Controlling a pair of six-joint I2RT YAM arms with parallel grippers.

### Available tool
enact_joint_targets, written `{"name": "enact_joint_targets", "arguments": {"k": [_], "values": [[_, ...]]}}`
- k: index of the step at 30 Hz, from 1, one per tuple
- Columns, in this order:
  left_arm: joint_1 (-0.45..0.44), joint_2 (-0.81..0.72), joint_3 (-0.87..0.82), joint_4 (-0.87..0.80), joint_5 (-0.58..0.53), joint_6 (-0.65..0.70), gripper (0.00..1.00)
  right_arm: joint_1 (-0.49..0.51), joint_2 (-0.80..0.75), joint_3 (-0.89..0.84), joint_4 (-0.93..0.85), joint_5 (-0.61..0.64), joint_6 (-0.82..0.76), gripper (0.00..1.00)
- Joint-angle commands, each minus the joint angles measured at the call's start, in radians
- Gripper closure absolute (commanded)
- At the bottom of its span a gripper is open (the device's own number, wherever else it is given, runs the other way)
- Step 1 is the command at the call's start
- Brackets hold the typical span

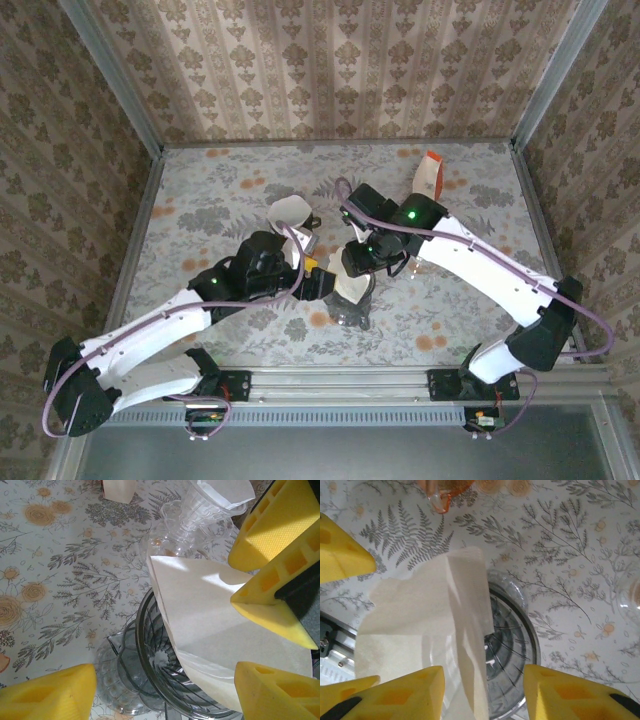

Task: Place the coffee filter in the dripper

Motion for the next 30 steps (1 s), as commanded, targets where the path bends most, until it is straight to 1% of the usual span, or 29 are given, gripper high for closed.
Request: {"name": "enact_joint_targets", "arguments": {"k": [1, 6, 9, 11, 13, 17, 24, 30], "values": [[0.006, 0.0, 0.043, -0.015, -0.011, -0.013, 0.26, 0.008, -0.04, -0.025, 0.059, 0.017, -0.02, 0.56], [0.007, -0.004, 0.057, -0.031, -0.022, -0.009, 0.24, 0.01, -0.091, -0.063, 0.096, 0.058, -0.025, 0.57], [0.007, -0.016, 0.063, -0.038, -0.039, -0.006, 0.18, 0.01, -0.151, -0.102, 0.147, 0.097, -0.025, 0.53], [0.008, -0.027, 0.067, -0.049, -0.053, -0.003, 0.14, 0.01, -0.181, -0.128, 0.188, 0.09, -0.035, 0.49], [0.01, -0.04, 0.074, -0.06, -0.064, 0.001, 0.12, 0.01, -0.186, -0.134, 0.188, 0.082, -0.037, 0.49], [0.021, -0.041, 0.087, -0.09, -0.066, 0.005, 0.12, 0.01, -0.146, -0.106, 0.111, 0.071, -0.045, 0.55], [0.034, -0.038, 0.076, -0.086, -0.056, -0.005, 0.12, 0.017, -0.124, -0.11, 0.09, 0.053, -0.057, 0.56], [0.037, -0.034, 0.078, -0.089, -0.052, -0.007, 0.12, 0.028, -0.118, -0.112, 0.076, 0.068, -0.054, 0.74]]}}
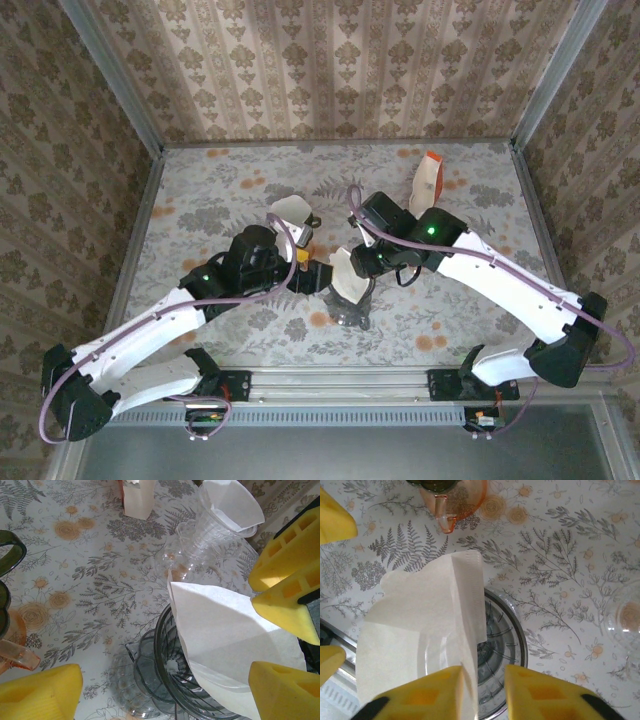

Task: Place the coffee filter in the dripper

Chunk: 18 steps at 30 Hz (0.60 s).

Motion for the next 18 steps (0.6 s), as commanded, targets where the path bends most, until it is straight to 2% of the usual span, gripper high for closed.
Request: {"name": "enact_joint_targets", "arguments": {"k": [1, 5, 8, 18], "values": [[0.01, -0.006, 0.024, -0.017, 0.001, -0.004, 0.12, 0.014, 0.009, 0.007, -0.032, 0.013, 0.0, 0.77], [0.01, -0.005, 0.023, -0.015, 0.002, -0.004, 0.12, 0.027, 0.009, 0.004, -0.03, 0.015, 0.002, 0.87], [0.012, -0.006, 0.023, -0.015, 0.003, -0.005, 0.12, 0.044, 0.009, 0.009, -0.026, 0.045, 0.007, 1.0], [0.015, -0.011, 0.016, -0.012, 0.004, -0.009, 0.12, 0.123, 0.062, 0.014, -0.044, 0.269, 0.055, 1.0]]}}
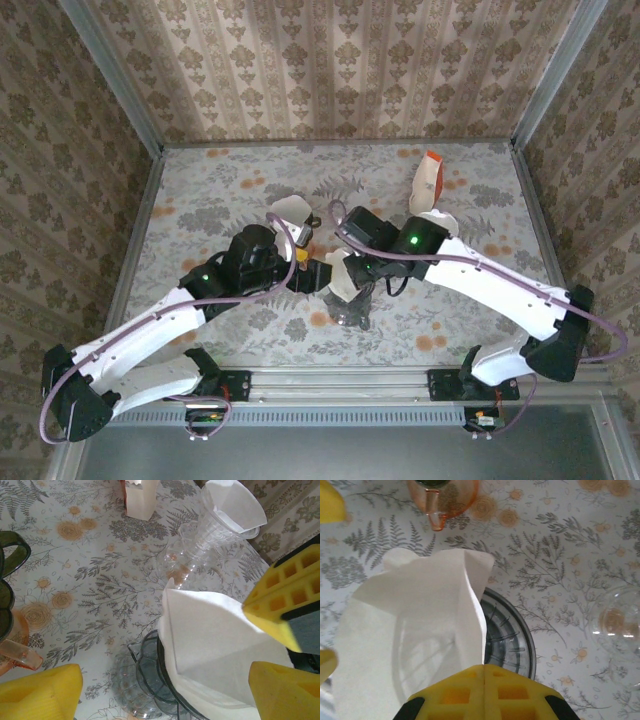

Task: Place the coffee filter in the dripper

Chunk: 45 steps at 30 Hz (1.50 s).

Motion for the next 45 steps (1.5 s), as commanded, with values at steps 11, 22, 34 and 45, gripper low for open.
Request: {"name": "enact_joint_targets", "arguments": {"k": [11, 22, 34, 45], "values": [[0.009, 0.022, 0.003, 0.012, 0.038, -0.02, 0.13, 0.048, 0.035, 0.0, -0.083, 0.224, 0.041, 1.0], [0.009, 0.056, -0.008, 0.022, 0.071, -0.036, 0.19, 0.065, 0.056, -0.058, -0.046, 0.204, 0.055, 1.0], [0.009, 0.082, -0.018, -0.007, 0.106, -0.041, 0.36, 0.071, 0.068, -0.077, -0.038, 0.205, 0.059, 1.0], [0.006, 0.107, -0.012, -0.037, 0.109, -0.036, 0.47, 0.074, 0.064, -0.071, -0.04, 0.208, 0.062, 1.0]]}}
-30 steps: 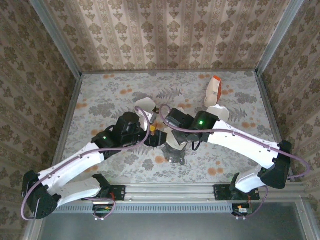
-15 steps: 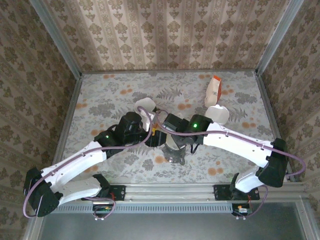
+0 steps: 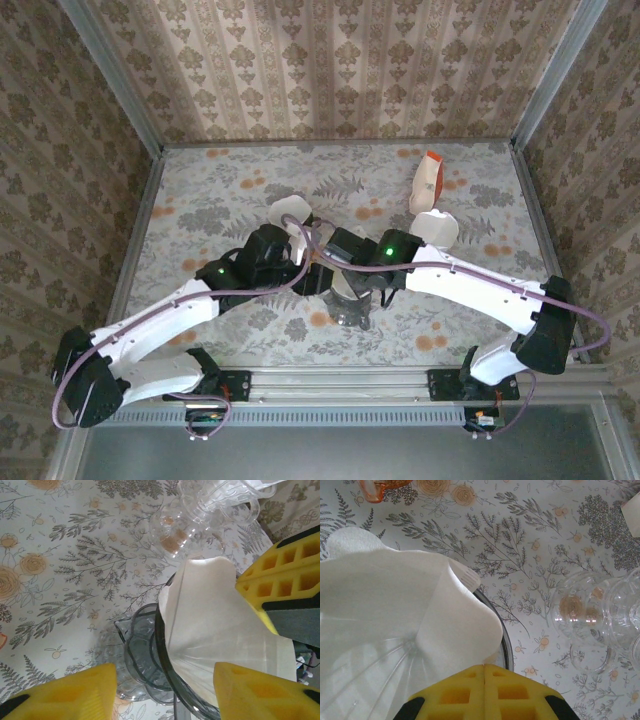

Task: Place the coffee filter in the dripper

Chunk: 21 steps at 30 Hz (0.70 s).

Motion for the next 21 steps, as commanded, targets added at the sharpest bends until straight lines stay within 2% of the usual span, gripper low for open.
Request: {"name": "enact_joint_targets", "arguments": {"k": [1, 9, 10, 13, 17, 19, 21], "values": [[0.006, -0.002, -0.007, -0.03, 0.017, -0.001, 0.49, 0.007, 0.005, -0.009, -0.001, 0.019, 0.014, 1.0], [0.004, -0.001, -0.008, -0.046, 0.031, 0.005, 0.56, 0.007, 0.001, 0.003, 0.003, 0.029, 0.016, 1.0], [0.003, 0.001, -0.009, -0.048, 0.032, 0.007, 0.56, 0.007, -0.002, 0.009, 0.003, 0.031, 0.017, 0.98], [0.001, 0.004, -0.008, -0.047, 0.032, 0.005, 0.57, 0.007, -0.019, 0.028, -0.002, 0.05, 0.016, 0.83], [0.002, 0.001, -0.01, -0.045, 0.029, 0.005, 0.56, 0.001, -0.042, 0.056, -0.024, 0.071, 0.02, 0.5], [0.001, 0.0, -0.012, -0.043, 0.028, 0.005, 0.56, -0.013, -0.047, 0.057, -0.027, 0.035, 0.022, 0.43], [-0.001, 0.0, -0.013, -0.039, 0.028, 0.004, 0.56, -0.046, -0.043, 0.053, -0.027, -0.062, 0.019, 0.37]]}}
